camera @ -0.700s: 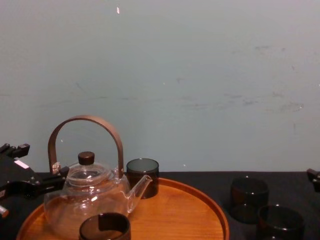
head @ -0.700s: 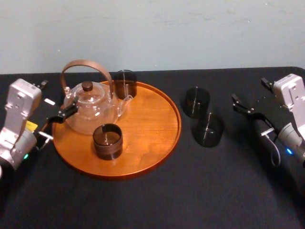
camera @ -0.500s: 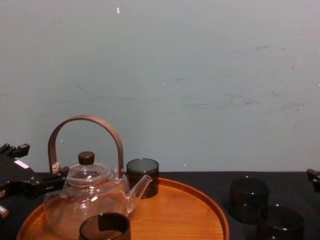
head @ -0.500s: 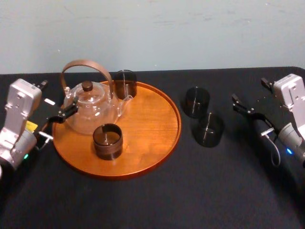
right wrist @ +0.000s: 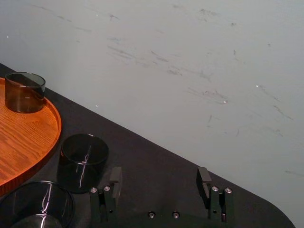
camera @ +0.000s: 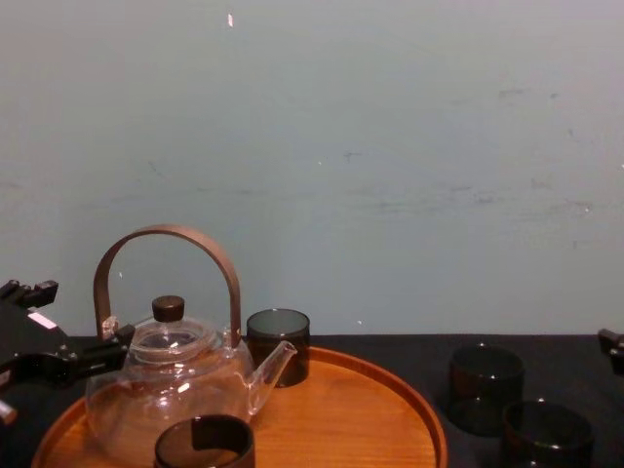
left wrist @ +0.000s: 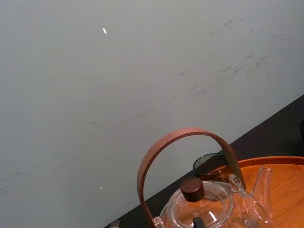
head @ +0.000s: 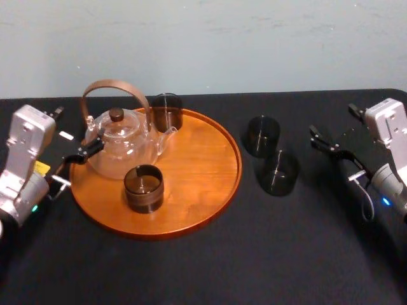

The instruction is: Pick up the glass from the table and place it on the tray.

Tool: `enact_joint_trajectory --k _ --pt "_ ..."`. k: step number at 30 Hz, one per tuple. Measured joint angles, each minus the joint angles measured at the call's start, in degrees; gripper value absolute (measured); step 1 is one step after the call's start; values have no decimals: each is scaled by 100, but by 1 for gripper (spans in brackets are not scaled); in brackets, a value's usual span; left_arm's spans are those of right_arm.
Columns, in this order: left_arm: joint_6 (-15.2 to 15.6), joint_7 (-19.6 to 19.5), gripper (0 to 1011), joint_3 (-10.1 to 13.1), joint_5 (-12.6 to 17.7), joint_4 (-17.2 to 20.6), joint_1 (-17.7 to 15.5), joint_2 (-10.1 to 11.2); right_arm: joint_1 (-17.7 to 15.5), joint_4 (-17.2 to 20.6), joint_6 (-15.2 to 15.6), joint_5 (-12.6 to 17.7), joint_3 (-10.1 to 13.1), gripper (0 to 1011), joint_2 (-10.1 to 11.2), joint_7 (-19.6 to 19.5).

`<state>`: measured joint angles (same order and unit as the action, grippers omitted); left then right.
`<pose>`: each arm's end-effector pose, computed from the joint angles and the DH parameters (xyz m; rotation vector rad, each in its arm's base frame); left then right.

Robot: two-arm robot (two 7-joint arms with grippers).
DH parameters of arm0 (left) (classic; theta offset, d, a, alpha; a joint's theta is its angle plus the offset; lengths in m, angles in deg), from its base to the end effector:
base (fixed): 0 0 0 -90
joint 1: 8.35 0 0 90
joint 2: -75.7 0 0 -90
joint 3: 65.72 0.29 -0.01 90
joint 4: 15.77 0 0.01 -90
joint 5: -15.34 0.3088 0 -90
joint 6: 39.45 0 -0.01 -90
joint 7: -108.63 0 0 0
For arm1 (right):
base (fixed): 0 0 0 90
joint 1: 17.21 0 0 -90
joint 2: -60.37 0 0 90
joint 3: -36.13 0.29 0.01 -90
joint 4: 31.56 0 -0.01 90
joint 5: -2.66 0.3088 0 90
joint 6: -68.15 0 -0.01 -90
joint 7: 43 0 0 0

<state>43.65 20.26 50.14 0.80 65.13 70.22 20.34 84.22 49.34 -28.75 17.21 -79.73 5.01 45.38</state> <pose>0.3581 0.0827 -0.3023 0.3045 -0.2851 1.2481 0.3581 -0.0827 -0.3023 -0.3045 -0.2849 -1.2480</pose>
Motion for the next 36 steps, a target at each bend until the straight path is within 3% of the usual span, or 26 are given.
enact_joint_trajectory --k 36 --pt "0 0 1001 0 0 0 0 0 0 0 0 0 0 1002 0 0"
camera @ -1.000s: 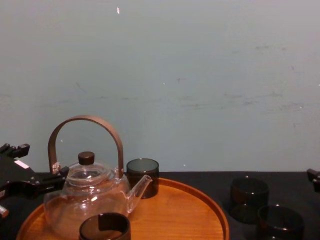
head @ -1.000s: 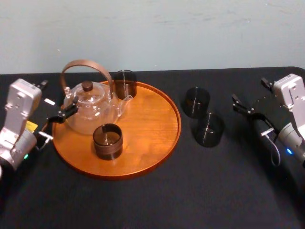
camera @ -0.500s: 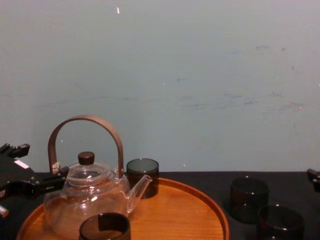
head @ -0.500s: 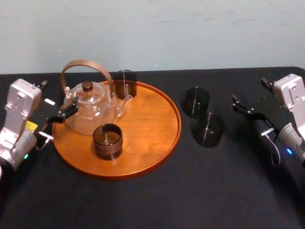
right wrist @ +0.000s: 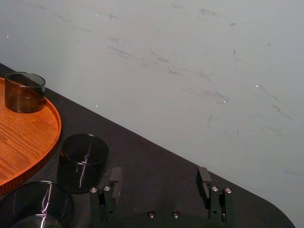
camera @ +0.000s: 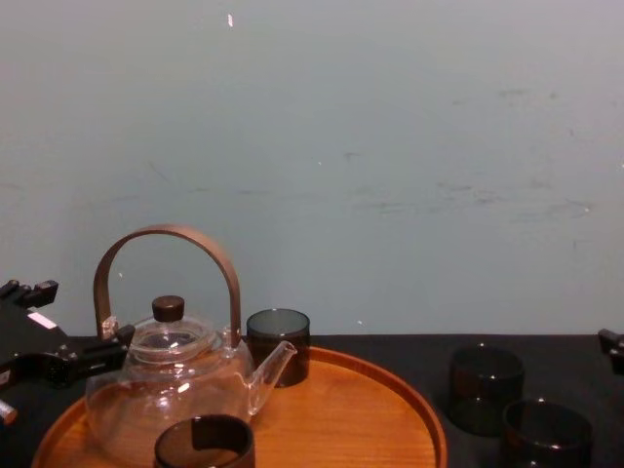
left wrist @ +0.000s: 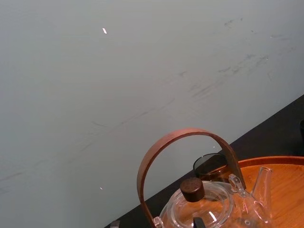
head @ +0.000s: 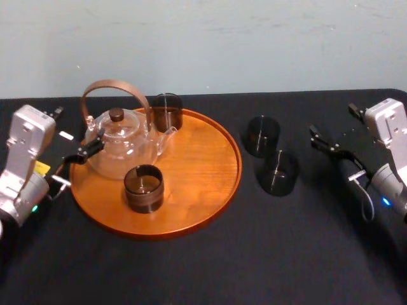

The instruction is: Pick up the glass from the table and place it on the tray.

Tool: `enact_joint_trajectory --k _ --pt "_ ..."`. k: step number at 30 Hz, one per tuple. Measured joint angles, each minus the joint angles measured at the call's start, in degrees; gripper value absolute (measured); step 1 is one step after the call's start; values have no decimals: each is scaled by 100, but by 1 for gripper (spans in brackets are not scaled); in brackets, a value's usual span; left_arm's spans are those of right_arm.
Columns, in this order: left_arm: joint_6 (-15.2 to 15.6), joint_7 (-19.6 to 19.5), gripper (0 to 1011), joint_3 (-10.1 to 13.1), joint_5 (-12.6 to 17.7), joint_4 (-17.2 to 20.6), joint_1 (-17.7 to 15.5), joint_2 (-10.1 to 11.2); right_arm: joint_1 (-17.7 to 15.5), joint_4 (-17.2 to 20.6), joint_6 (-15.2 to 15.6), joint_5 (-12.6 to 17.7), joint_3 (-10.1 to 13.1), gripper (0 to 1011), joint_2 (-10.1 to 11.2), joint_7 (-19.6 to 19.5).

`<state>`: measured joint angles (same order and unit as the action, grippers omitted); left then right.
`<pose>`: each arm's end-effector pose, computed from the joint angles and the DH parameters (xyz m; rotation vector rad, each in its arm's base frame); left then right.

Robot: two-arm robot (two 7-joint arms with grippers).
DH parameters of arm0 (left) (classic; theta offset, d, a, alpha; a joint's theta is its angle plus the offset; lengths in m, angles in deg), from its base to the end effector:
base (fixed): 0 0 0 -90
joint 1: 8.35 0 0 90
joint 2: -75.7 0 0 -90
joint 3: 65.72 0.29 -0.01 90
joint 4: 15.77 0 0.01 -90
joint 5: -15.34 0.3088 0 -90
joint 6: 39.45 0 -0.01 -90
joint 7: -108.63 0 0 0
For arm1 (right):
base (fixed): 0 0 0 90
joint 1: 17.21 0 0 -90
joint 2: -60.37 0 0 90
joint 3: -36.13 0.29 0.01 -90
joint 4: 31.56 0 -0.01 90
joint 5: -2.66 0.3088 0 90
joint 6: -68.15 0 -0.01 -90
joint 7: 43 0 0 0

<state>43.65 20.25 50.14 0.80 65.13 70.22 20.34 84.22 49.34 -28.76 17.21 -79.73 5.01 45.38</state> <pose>0.3581 0.0827 -0.3023 0.3046 -0.2850 1.2480 0.3581 -0.0827 -0.3023 -0.3043 -0.2850 -1.2480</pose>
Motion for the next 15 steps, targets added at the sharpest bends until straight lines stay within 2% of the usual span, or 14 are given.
enact_joint_trajectory --k 13,15 --pt "0 0 1001 0 0 0 0 0 0 0 0 0 2 1002 -1 1" --pt "0 0 1001 0 0 0 0 0 1 -37 -38 64 39 1002 -11 159"
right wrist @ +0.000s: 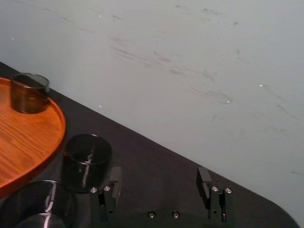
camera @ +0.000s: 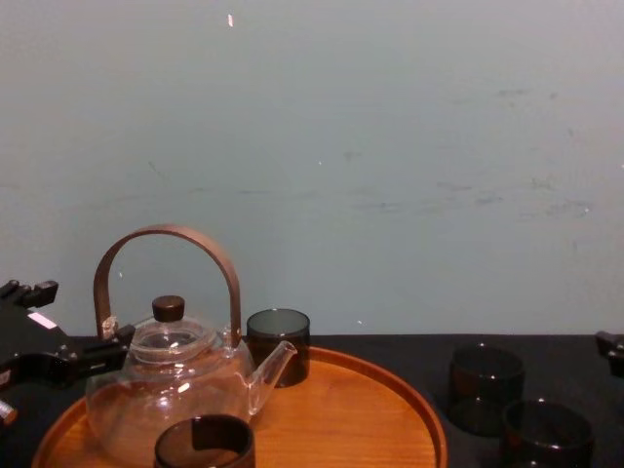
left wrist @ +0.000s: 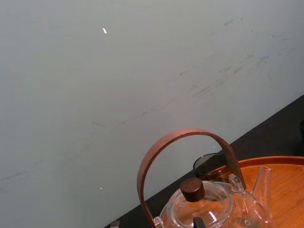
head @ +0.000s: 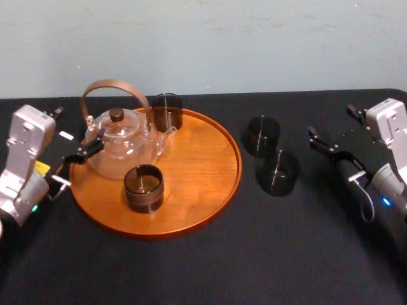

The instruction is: Pick up the glass from the table and place it on the tray.

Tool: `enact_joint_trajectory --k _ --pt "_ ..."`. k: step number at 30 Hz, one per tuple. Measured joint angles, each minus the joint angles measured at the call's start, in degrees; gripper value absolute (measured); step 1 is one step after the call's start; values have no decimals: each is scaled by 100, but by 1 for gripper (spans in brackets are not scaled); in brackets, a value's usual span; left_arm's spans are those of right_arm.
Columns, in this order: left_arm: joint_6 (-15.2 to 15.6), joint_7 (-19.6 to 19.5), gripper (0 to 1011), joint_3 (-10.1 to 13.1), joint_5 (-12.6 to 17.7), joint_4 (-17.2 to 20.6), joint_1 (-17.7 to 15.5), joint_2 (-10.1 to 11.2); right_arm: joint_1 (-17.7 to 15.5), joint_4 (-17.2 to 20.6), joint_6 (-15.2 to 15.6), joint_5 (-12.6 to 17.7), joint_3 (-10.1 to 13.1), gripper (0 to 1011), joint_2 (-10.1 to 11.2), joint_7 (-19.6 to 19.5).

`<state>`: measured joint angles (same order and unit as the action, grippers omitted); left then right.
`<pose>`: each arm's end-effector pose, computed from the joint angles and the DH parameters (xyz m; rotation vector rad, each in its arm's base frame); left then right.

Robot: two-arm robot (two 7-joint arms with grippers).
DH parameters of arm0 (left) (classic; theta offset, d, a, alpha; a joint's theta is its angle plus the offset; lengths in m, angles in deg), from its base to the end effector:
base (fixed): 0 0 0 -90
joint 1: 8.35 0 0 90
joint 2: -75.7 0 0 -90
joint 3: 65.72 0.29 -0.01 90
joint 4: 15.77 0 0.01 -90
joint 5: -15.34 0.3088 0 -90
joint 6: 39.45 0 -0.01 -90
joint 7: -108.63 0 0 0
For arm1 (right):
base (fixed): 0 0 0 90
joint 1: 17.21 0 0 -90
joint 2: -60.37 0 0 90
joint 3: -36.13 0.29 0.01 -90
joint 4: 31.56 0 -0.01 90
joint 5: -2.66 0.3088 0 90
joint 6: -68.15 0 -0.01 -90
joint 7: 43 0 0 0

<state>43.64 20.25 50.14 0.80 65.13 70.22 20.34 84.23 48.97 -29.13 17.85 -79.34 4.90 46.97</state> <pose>0.3581 0.0827 -0.3023 0.3044 -0.2851 1.2479 0.3588 -0.0849 -0.3026 -0.2959 -0.2722 -1.2310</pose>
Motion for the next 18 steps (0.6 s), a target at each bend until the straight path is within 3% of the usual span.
enact_joint_trajectory --k 9,18 --pt "0 0 1001 0 0 0 0 0 -97 15 -127 302 156 1002 -28 512" --pt "0 0 1001 0 0 0 0 0 -451 441 -178 503 267 1002 8 910"
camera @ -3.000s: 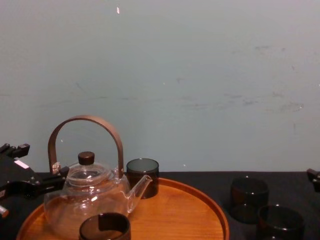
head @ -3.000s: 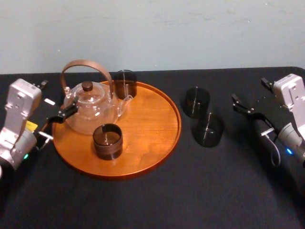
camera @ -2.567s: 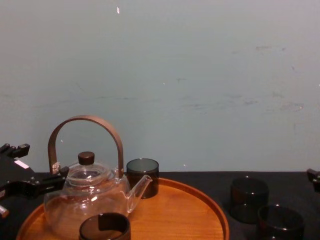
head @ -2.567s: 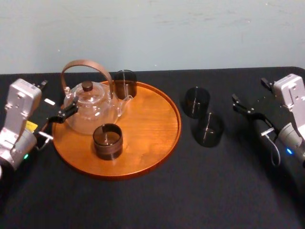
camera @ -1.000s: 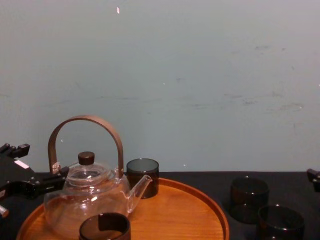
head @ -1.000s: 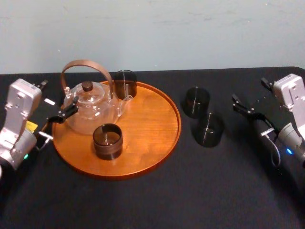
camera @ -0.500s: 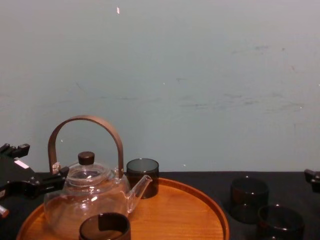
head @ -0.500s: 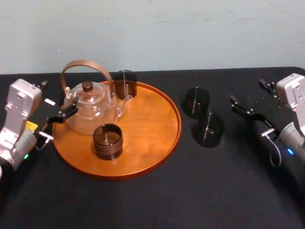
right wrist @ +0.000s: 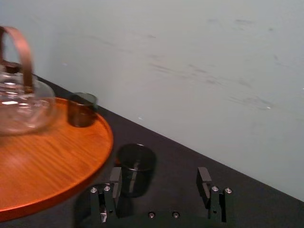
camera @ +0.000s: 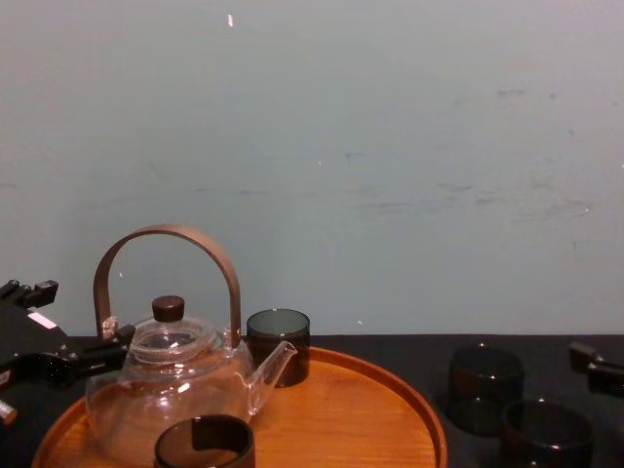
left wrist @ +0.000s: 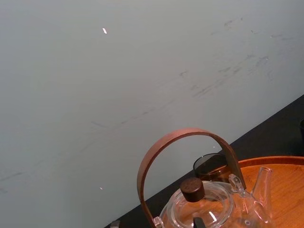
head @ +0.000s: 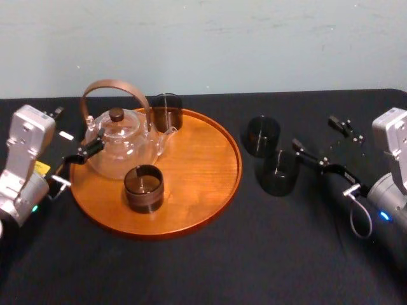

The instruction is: Pick up the glass from the table and place it on the tray.

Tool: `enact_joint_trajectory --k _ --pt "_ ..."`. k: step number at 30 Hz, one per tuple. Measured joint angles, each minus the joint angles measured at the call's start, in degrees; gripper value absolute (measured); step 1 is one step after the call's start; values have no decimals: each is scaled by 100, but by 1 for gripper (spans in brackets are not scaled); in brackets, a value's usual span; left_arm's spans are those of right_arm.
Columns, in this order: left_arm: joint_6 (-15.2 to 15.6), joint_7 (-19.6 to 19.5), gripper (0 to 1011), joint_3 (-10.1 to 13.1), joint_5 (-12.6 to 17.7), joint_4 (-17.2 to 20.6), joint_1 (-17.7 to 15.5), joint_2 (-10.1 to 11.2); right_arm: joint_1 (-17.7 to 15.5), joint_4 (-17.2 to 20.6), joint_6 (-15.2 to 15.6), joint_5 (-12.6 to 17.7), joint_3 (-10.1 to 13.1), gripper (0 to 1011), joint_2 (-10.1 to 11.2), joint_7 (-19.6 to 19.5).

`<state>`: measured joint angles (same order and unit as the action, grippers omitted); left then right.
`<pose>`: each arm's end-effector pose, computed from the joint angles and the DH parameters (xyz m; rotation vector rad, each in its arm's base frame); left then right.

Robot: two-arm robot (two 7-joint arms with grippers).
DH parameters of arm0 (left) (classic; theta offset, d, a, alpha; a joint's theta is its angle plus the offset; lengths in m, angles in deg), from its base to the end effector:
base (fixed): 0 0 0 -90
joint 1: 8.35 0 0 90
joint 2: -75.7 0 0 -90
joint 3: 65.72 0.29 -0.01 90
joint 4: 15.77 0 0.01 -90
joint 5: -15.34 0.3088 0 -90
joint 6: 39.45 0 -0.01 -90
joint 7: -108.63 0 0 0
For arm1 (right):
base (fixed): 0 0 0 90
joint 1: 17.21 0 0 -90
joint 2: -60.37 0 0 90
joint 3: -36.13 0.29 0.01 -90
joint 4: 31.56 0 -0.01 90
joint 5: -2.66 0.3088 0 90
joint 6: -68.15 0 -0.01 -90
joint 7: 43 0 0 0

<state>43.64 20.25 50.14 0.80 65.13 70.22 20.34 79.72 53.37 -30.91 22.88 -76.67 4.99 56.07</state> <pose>0.3581 0.0827 -0.3023 0.3044 -0.2851 1.2479 0.3402 -0.0818 -0.3016 -0.1968 -0.1868 -1.0867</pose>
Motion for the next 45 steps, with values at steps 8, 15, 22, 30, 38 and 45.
enact_joint_trajectory --k 8,15,22,30,38,45 --pt "0 0 1001 0 0 0 0 0 -343 384 -13 255 55 1002 18 370" --pt "0 0 1001 0 0 0 0 0 -520 510 91 433 69 1002 -11 659" --pt "0 0 1001 0 0 0 0 0 -625 463 204 519 150 1002 -75 767" --pt "0 0 1001 0 0 0 0 0 -745 420 259 524 293 1002 -140 799" --pt "0 0 1001 0 0 0 0 0 -837 480 273 453 409 1002 -172 820" --pt "0 0 1002 0 0 0 0 0 -838 351 351 408 454 1002 -281 894"
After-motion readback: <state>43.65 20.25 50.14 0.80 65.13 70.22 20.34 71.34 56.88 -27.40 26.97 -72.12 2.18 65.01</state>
